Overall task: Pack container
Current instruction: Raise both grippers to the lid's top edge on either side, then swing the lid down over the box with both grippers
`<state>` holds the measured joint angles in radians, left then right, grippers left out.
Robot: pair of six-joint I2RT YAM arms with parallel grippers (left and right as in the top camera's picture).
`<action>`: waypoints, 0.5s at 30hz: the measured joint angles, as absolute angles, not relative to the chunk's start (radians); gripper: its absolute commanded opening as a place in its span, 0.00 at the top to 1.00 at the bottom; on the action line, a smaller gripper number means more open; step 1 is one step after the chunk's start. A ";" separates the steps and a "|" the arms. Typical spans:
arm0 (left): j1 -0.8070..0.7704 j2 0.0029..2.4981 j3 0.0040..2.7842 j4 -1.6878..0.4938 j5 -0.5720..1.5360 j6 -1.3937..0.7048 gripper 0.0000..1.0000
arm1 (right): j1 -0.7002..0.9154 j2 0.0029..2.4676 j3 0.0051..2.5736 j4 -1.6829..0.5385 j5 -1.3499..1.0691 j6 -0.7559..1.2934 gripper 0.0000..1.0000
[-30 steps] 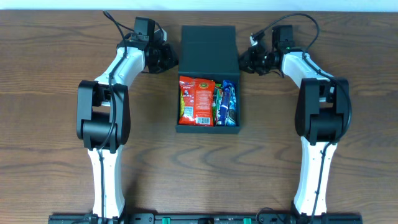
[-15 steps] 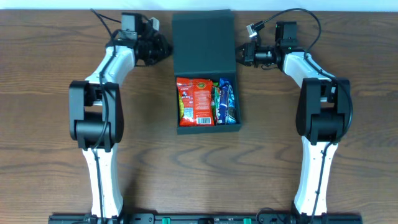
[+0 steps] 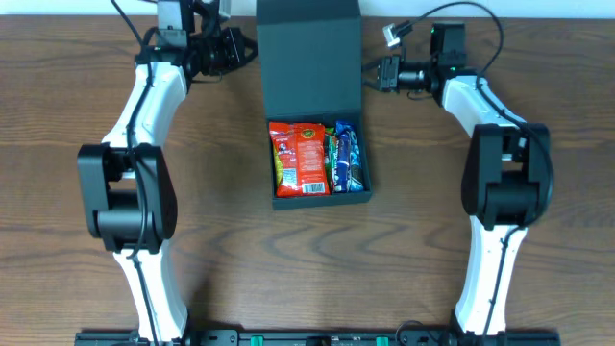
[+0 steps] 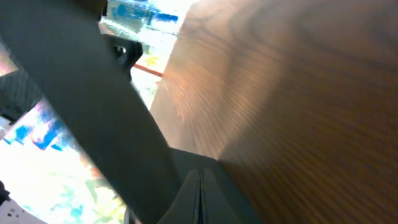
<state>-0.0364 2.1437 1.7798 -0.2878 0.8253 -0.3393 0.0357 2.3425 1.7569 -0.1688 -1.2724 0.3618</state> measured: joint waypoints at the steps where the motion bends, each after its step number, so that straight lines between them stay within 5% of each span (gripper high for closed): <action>1: -0.036 2.136 1.783 -0.288 0.830 -0.334 0.94 | 0.036 2.327 1.757 -0.167 -1.279 0.358 0.99; 15: -0.036 1.976 1.785 -0.569 0.866 -0.077 0.94 | 0.036 2.154 1.762 -0.329 -1.258 0.316 0.99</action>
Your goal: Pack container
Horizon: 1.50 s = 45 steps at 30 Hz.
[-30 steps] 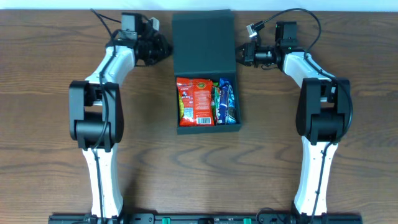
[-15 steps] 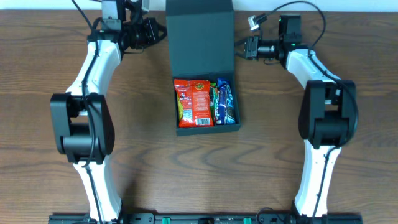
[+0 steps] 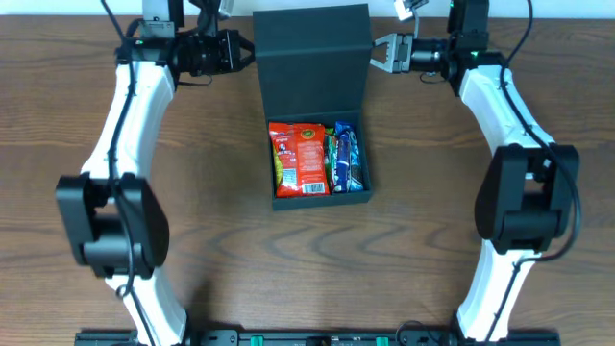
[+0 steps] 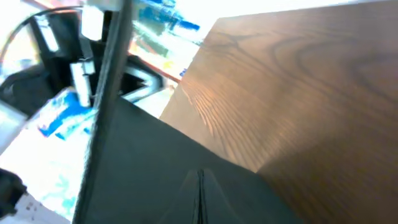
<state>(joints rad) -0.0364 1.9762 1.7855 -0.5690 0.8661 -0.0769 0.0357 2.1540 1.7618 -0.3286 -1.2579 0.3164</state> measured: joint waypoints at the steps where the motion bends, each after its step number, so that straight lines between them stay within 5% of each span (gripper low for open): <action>1: -0.036 1.951 1.786 -0.591 0.866 -0.052 0.94 | 0.036 2.140 1.765 -0.381 -1.236 0.300 0.99; 14: -0.067 1.900 1.791 -0.882 0.857 0.181 0.94 | 0.036 2.072 1.770 -0.961 -0.994 -0.021 0.99; 26: -0.067 1.900 1.791 -1.029 0.767 0.193 0.94 | 0.036 1.868 1.770 -1.065 -0.516 0.075 0.99; 37: -0.067 1.713 1.791 -1.262 0.669 0.188 0.94 | 0.037 1.734 1.769 -1.314 -0.436 0.035 0.98; 45: -0.168 1.404 1.593 -1.222 0.583 0.171 0.94 | 0.047 1.302 1.480 -1.270 -0.430 0.003 0.98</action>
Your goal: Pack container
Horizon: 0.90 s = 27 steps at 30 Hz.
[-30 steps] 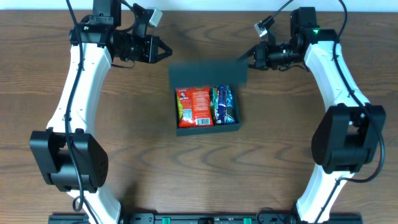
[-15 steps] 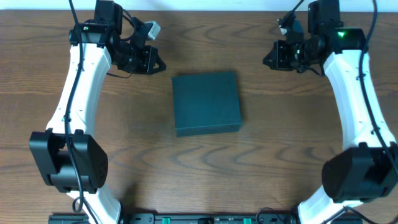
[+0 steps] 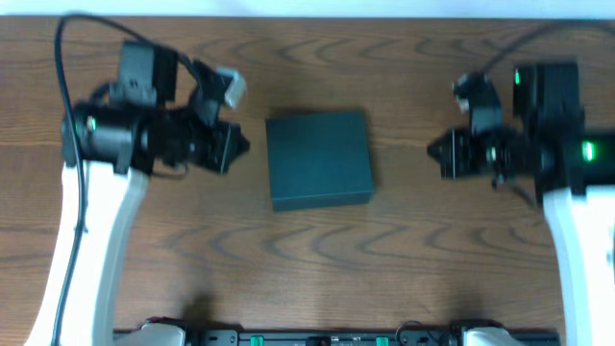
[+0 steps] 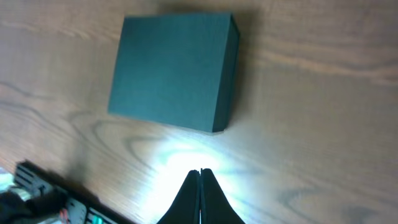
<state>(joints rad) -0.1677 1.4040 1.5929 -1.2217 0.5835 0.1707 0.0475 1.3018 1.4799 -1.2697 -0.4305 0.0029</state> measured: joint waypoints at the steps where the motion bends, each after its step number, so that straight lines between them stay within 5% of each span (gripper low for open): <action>1: -0.179 1.354 1.528 -1.196 0.575 0.163 0.94 | 0.047 1.232 1.403 -1.261 -0.430 0.002 0.98; 11: -0.187 1.030 0.984 -1.135 0.635 0.154 0.94 | 0.049 0.638 0.823 -1.243 -0.449 0.048 0.95; 13: -0.187 0.974 0.902 -1.111 0.648 0.154 0.91 | 0.049 0.570 0.783 -1.240 -0.461 0.092 0.46; 14: -0.187 0.953 0.872 -1.102 0.651 0.151 0.41 | 0.049 0.546 0.772 -1.240 -0.464 0.117 0.01; 15: -0.187 0.937 0.847 -1.094 0.654 0.143 0.05 | 0.049 0.532 0.767 -1.242 -0.467 0.147 0.01; 27: -0.187 0.933 0.840 -1.077 0.606 -0.023 0.04 | 0.049 0.528 0.762 -1.246 -0.474 0.250 0.01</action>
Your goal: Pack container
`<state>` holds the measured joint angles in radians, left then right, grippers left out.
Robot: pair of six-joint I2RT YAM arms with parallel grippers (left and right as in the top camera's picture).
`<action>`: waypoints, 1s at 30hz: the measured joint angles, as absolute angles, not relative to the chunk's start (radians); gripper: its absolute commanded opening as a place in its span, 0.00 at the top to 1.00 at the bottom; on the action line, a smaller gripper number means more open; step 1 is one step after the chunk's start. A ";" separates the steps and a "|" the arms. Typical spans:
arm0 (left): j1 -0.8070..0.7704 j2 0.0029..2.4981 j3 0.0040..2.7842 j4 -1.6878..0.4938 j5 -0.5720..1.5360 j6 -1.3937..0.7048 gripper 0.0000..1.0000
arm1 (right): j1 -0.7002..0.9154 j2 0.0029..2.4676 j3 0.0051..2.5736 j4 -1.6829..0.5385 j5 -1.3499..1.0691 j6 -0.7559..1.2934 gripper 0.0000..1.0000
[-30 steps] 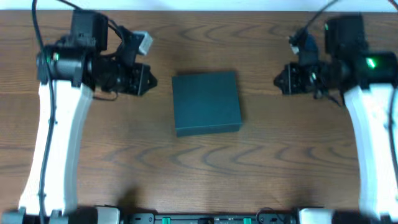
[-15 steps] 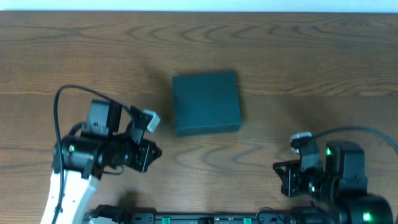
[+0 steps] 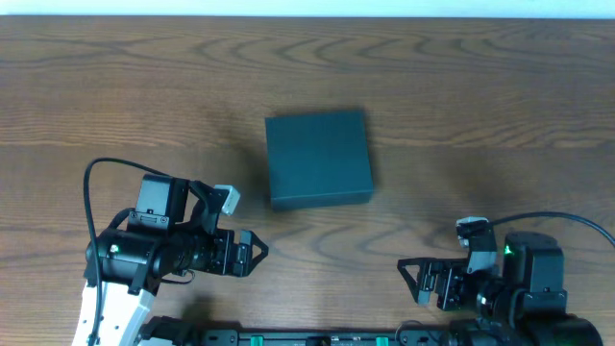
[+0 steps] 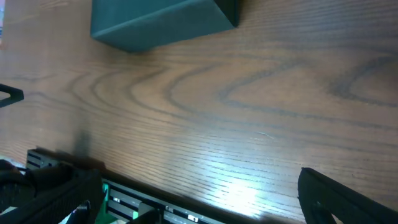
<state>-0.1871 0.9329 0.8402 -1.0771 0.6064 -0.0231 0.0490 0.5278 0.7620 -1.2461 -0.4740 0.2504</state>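
Observation:
The dark teal box (image 3: 318, 159) lies shut in the middle of the table, its lid down and its contents hidden. In the right wrist view the box (image 4: 158, 20) shows at the top edge. My left gripper (image 3: 254, 252) hangs near the table's front edge, left of and nearer than the box, fingers apart and holding nothing. My right gripper (image 3: 413, 279) is at the front right, also apart from the box. In its own view the right gripper (image 4: 199, 208) stands wide open, one dark finger (image 4: 339, 199) at each side of the frame.
Brown wood-grain table (image 3: 480, 115) all around the box. The black rail (image 4: 143, 202) with green parts runs along the table's front edge, just below both grippers.
Both arms have moved from beside the box at mid-table back to the front edge. The right gripper, shut then, is now wide open. The box has not moved.
The box first lay open with snack packets inside, lid back, both grippers at the lid's sides. Then the lid stood raised between them. Later the box was shut with the arms on either side. Now both arms are back at the front edge.

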 measured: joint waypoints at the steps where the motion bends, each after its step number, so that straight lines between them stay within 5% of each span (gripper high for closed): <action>1: -0.187 0.933 0.840 -1.077 0.590 -0.027 0.05 | 0.049 0.528 0.762 -1.246 -0.474 0.253 0.01; 18: -0.164 0.867 0.839 -0.978 0.187 -0.022 0.05 | 0.049 0.528 0.762 -1.247 -0.474 0.255 0.01; 30: 0.101 0.501 0.761 -0.870 0.057 0.125 0.05 | 0.049 0.528 0.759 -1.248 -0.471 0.256 0.01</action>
